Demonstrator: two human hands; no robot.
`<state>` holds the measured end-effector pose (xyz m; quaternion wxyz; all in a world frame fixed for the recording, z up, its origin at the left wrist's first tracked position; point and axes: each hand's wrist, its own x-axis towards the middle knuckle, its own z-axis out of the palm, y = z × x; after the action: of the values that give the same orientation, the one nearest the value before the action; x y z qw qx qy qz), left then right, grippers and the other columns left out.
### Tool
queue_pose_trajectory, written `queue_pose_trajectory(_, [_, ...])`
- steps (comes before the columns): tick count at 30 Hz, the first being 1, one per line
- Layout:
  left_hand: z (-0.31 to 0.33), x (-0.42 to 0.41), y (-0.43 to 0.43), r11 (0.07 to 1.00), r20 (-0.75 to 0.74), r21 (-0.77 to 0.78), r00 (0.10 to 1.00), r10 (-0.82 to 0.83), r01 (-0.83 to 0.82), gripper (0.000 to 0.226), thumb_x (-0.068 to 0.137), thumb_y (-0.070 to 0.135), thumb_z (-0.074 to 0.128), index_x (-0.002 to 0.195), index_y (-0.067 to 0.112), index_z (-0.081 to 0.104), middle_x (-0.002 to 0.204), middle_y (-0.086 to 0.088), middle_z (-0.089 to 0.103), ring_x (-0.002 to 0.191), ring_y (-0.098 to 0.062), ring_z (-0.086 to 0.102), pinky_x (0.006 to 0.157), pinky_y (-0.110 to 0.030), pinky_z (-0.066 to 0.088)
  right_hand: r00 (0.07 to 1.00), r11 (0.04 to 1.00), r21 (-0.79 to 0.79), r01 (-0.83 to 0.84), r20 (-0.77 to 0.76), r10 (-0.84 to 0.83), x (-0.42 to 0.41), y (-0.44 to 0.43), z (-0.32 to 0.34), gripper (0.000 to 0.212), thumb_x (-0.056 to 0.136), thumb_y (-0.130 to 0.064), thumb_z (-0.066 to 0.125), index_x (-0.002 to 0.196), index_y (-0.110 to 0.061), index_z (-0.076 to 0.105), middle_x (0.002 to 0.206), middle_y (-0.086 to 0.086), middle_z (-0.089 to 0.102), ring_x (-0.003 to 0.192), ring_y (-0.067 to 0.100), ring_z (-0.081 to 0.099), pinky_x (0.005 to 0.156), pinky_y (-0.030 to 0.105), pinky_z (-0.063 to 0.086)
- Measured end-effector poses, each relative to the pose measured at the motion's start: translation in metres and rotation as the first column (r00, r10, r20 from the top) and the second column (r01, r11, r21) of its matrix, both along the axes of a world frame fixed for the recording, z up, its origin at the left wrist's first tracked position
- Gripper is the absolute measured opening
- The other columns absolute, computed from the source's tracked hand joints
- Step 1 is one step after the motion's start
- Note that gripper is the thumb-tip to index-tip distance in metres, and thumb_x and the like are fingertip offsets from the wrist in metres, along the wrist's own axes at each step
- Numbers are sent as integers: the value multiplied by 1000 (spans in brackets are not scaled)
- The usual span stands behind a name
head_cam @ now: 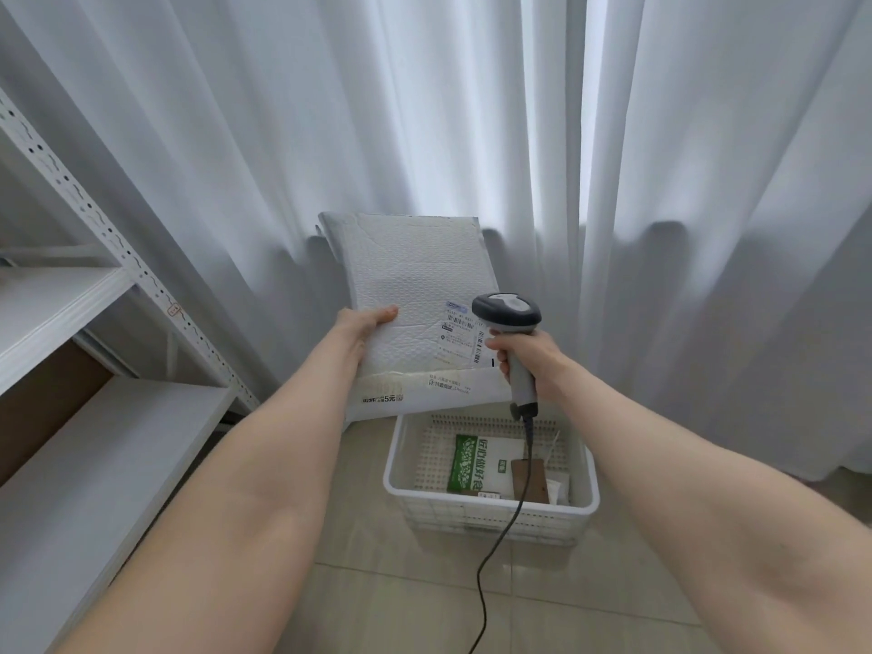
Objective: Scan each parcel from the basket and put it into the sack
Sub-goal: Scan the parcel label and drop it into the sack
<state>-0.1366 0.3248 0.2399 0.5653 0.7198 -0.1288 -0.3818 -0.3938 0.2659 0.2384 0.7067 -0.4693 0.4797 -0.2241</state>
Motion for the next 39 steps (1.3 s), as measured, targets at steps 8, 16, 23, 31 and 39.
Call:
queue_pose_trajectory(8, [19,-25,7,993,54,13,991,121,-121,89,58,26,92,129,-4,48,131,-17,56,118,-33,55,103,-45,43,994,999,36,-9,110,5,-6,5,7,8,86,-10,67,89,-9,60,58,5,53,46,15,46,47,24,42])
queue_pose_trajectory(16, [28,-44,7,983,103,49,980,172,-178,75,82,26,76,138,-3,36,144,-16,43,132,-31,42,107,-39,34,996,1000,11,-20,83,19,-8,9,16,8,89,-13,65,92,-9,58,60,9,57,44,15,44,45,22,39])
queue_pose_trajectory(23, [28,-45,11,980,109,32,975,193,-197,74,82,26,76,137,-4,37,143,-16,44,131,-30,44,109,-40,34,997,1000,14,-11,81,10,-10,10,20,9,89,-14,65,88,-8,58,64,9,61,45,14,46,44,22,41])
queue_pose_trajectory(31, [26,-43,15,974,118,-7,967,226,-227,69,82,23,76,135,-4,39,138,-16,48,125,-29,49,103,-36,40,996,997,19,-71,56,70,-11,9,30,12,88,-11,59,78,-10,54,61,7,57,46,15,47,45,23,42])
queue_pose_trajectory(39, [26,-45,16,967,131,-19,958,254,-254,62,83,21,75,131,-4,43,135,-14,52,122,-27,51,98,-31,40,995,995,15,-95,27,95,-4,13,41,14,89,-8,53,75,-10,51,60,6,50,47,14,44,44,22,40])
